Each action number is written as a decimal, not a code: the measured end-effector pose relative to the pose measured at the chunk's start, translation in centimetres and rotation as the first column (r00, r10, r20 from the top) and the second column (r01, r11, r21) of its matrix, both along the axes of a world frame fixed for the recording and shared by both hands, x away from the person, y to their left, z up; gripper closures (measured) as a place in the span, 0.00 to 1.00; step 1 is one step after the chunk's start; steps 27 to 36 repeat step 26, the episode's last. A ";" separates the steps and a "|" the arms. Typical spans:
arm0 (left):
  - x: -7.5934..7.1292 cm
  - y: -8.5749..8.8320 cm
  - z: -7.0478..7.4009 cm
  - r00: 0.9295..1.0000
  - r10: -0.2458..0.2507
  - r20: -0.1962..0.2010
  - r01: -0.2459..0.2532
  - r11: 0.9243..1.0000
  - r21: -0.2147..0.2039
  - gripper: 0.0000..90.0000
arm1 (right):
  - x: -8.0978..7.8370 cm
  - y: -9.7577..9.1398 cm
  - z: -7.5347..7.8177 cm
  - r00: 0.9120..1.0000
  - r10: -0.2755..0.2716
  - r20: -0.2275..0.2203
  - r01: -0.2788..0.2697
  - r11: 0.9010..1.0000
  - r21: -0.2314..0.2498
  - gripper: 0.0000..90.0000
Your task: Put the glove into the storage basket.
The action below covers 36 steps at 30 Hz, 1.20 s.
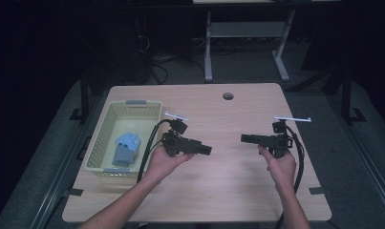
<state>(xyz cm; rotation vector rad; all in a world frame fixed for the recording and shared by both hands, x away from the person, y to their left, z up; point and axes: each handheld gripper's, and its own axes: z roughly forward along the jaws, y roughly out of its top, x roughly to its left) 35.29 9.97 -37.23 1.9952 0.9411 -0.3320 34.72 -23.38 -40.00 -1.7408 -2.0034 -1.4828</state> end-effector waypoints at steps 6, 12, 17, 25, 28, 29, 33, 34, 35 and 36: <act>-0.4 -1.2 -0.6 1.000 -0.006 0.002 0.006 1.000 -0.010 0.35 | -0.8 -1.8 -0.9 0.999 -0.027 -0.018 0.028 0.999 0.020 0.38; -0.7 -1.9 -1.1 0.999 -0.031 -0.008 0.031 1.000 -0.004 0.34 | -1.6 -3.1 -2.0 0.998 -0.050 -0.034 0.051 0.998 0.032 0.38; -1.3 -2.6 -1.8 0.999 -0.043 -0.006 0.043 0.999 -0.012 0.34 | -2.4 -3.7 -2.5 0.998 -0.055 -0.033 0.056 0.997 0.044 0.38; -3.1 -3.3 -3.0 0.997 -0.082 0.007 0.082 0.996 -0.024 0.34 | -5.5 -5.0 -3.5 0.998 -0.058 -0.006 0.058 0.998 0.021 0.36; -3.4 -3.5 -3.3 0.995 -0.095 0.008 0.096 0.995 -0.015 0.34 | -6.0 -5.2 -3.6 0.998 -0.057 -0.001 0.057 0.998 0.017 0.36; -3.4 -3.5 -3.3 0.995 -0.095 0.008 0.096 0.995 -0.015 0.34 | -6.0 -5.2 -3.6 0.998 -0.057 -0.001 0.057 0.998 0.017 0.36; -3.4 -3.5 -3.3 0.995 -0.095 0.008 0.096 0.995 -0.015 0.34 | -6.0 -5.2 -3.6 0.998 -0.057 -0.001 0.057 0.998 0.017 0.36; -3.4 -3.5 -3.3 0.995 -0.095 0.008 0.096 0.995 -0.015 0.34 | -6.0 -5.2 -3.6 0.998 -0.057 -0.001 0.057 0.998 0.017 0.36; -3.4 -3.5 -3.3 0.995 -0.095 0.008 0.096 0.995 -0.015 0.34 | -6.0 -5.2 -3.6 0.998 -0.057 -0.001 0.057 0.998 0.017 0.36; -3.4 -3.5 -3.3 0.995 -0.095 0.008 0.096 0.995 -0.015 0.34 | -6.0 -5.2 -3.6 0.998 -0.057 -0.001 0.057 0.998 0.017 0.36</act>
